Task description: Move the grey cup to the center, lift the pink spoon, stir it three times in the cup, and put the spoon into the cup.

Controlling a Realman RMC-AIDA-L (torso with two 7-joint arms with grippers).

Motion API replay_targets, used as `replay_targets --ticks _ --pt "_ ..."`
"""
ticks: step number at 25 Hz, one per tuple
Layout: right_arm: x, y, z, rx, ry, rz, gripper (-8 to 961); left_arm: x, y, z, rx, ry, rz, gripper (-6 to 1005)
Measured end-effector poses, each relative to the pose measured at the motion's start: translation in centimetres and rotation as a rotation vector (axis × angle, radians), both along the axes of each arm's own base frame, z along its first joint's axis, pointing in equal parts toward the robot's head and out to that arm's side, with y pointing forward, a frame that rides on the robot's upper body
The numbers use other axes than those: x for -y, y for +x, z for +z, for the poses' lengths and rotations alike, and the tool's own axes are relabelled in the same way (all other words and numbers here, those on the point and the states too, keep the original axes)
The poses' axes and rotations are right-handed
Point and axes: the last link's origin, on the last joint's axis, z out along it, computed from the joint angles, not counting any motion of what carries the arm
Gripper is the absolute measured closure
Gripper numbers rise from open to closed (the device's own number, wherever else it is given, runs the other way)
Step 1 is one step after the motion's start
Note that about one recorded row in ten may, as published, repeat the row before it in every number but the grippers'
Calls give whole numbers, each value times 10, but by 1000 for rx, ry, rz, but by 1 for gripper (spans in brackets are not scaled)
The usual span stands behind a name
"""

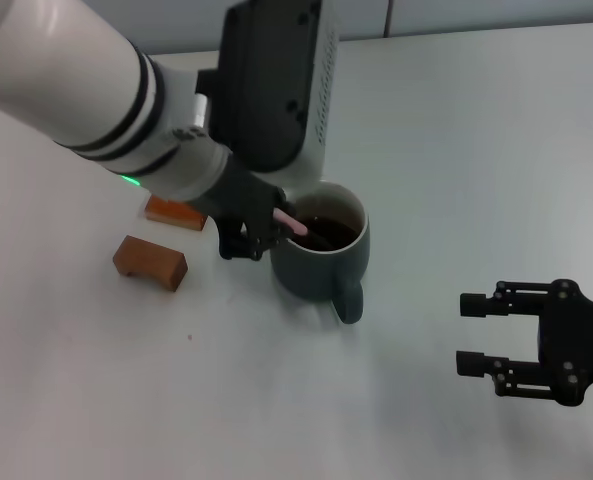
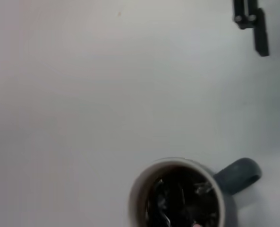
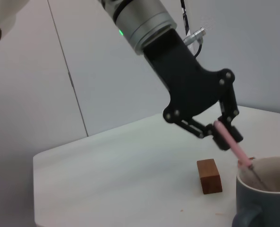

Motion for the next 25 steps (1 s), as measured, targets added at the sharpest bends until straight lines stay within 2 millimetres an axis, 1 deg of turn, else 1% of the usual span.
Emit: replay_targets --ticks 2,4,9,11,15,16,17,19,20,21,22,23,24,25 --pt "0 0 0 0 0 0 301 -2 0 2 7 8 10 856" --pt "0 0 0 0 0 0 300 -11 1 9 53 55 33 856" --pt "0 1 1 -2 4 -5 300 -13 1 11 111 77 45 855" --pt "0 1 1 -4 9 -8 300 -11 4 17 175 78 47 798" --pt "-1 3 5 -9 37 -20 301 -11 4 17 175 78 47 684" --pt "-1 4 7 -10 48 -24 301 -10 10 46 377 94 37 655" --pt "-2 5 8 -11 61 -30 301 -11 3 62 462 107 56 608" --pt "-3 7 11 -16 84 -41 300 -11 3 62 462 107 56 513" --pt "-3 7 12 -18 93 -46 300 -10 -17 76 546 122 95 466" --pt "-3 8 13 -19 102 -51 300 -7 -32 77 552 131 124 428" --pt "-3 9 14 -22 110 -55 300 -4 -40 76 553 134 144 390" --pt "-3 9 15 -24 116 -58 300 -4 -40 76 553 134 144 352" --pt "-3 10 16 -25 122 -61 301 3 -55 73 552 135 176 313" --pt "-3 10 16 -27 126 -64 301 3 -55 73 552 135 176 275"
